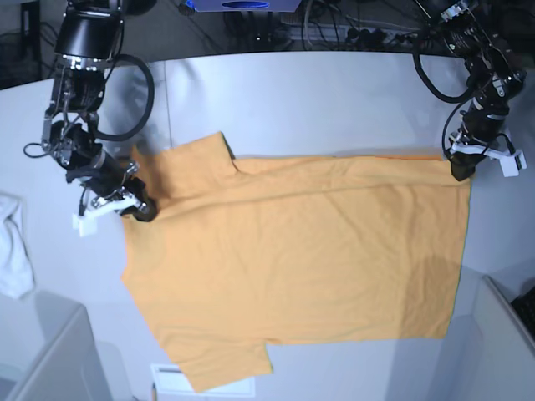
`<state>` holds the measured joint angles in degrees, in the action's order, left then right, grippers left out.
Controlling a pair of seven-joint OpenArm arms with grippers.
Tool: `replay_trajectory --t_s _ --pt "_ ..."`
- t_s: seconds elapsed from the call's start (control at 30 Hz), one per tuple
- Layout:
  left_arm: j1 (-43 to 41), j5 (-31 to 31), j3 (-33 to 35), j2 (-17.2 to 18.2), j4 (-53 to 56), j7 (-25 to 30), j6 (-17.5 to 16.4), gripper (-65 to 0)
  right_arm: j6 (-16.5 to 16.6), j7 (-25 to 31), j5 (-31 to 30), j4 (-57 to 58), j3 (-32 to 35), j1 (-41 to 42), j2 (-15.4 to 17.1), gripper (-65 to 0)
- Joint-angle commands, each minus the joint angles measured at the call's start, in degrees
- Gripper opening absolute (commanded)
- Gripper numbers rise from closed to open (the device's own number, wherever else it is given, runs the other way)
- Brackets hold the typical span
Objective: Fold the T-shirt properly
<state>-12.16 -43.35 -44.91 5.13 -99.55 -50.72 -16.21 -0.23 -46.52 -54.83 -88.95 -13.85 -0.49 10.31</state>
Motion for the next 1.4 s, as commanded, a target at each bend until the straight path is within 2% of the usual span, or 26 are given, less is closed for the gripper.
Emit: replay_trajectory --t_s 0.0,0.2,0.3,0.87,1.1,1.37 --pt "0.78 -0.91 -0.15 0.81 -0.63 1.18 0.25 -65.0 0.63 0.85 -0.86 0.02 1.14 2.21 0.82 -65.0" --pt "4.56 4.89 0.03 0.72 0.51 1.18 0.69 -65.0 0.63 1.20 -0.86 6.44 3.87 7.30 1.43 -65.0" --pt "5.88 6.91 2.31 0.90 2.01 1.18 0.69 -65.0 0.63 1.20 -0.78 8.99 3.87 9.24 1.69 -65.0" --pt "10.45 7.27 3.89 2.13 7.28 1.44 0.69 -65.0 0.63 0.94 -0.69 21.83 4.13 18.21 2.93 -65.0" --pt "11.24 10.78 3.81 3.62 7.55 1.44 0.69 -65.0 0.80 1.03 -0.78 22.09 10.29 20.23 3.45 -65.0" --pt "11.68 10.78 3.81 4.85 7.55 1.27 0.69 -65.0 0.89 0.85 -0.95 22.44 15.47 23.92 3.28 -65.0"
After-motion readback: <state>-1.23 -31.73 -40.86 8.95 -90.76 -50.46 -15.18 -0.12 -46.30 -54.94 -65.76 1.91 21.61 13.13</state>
